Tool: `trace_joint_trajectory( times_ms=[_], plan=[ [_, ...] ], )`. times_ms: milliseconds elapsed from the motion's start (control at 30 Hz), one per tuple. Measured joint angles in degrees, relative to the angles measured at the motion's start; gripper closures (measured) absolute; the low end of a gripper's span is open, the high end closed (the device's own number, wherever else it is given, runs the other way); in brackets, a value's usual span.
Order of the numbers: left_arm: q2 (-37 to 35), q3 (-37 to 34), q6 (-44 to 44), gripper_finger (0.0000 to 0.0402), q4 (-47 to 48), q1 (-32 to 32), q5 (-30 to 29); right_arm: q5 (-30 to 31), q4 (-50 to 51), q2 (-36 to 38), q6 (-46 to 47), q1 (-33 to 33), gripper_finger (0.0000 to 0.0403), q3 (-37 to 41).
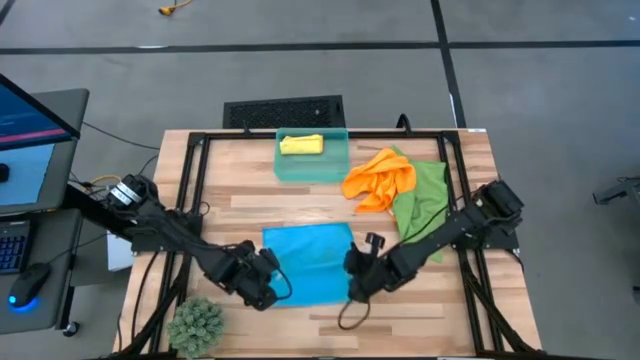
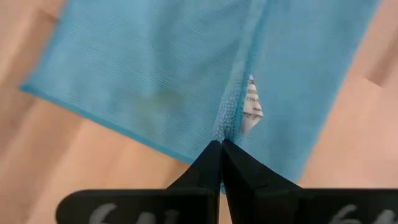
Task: Roll microfiber towels into tight, uniform cylinder then place into a basket
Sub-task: Fold the blue microfiber towel
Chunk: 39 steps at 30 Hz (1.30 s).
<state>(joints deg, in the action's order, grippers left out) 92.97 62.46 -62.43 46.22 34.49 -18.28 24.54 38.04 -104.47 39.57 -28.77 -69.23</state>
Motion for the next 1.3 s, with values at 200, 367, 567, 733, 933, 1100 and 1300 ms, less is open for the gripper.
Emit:
trace_joint_trajectory(
  times_ms=[200,367,567,733,933,1100,1300],
  plan=[
    [-0.01,0.00,-2.90,0.0401,7.44,-3.13,-2.08,-0.27,-0.13,0.00,-1.64,5.31,0.0394,0.00],
    [-0.02,0.00,-4.18,0.0401,9.98,-5.70,-3.66,-0.42,0.48,0.02,-2.53,9.16,0.0398,0.00],
    [-0.02,0.00,-1.29,0.0401,9.26,-7.78,-3.67,-1.33,1.98,-0.96,-2.57,12.01,0.0391,0.04],
    [-0.02,0.02,-0.83,0.0402,9.60,-8.37,-4.12,-0.47,1.64,-0.85,-2.56,12.67,0.0393,-0.02],
    [-0.02,0.02,-0.79,0.0402,9.59,-8.25,-4.96,-0.25,1.01,-0.85,-2.56,12.80,0.0393,-0.02],
    [-0.02,0.02,-0.77,0.0391,9.62,-8.29,-7.35,-0.25,0.48,-0.85,-2.53,12.81,0.0389,-0.02],
    [-0.02,0.02,-0.09,0.0355,9.63,-8.27,-7.98,-0.03,0.32,-0.85,-2.53,13.49,0.0393,-0.02]
  ],
)
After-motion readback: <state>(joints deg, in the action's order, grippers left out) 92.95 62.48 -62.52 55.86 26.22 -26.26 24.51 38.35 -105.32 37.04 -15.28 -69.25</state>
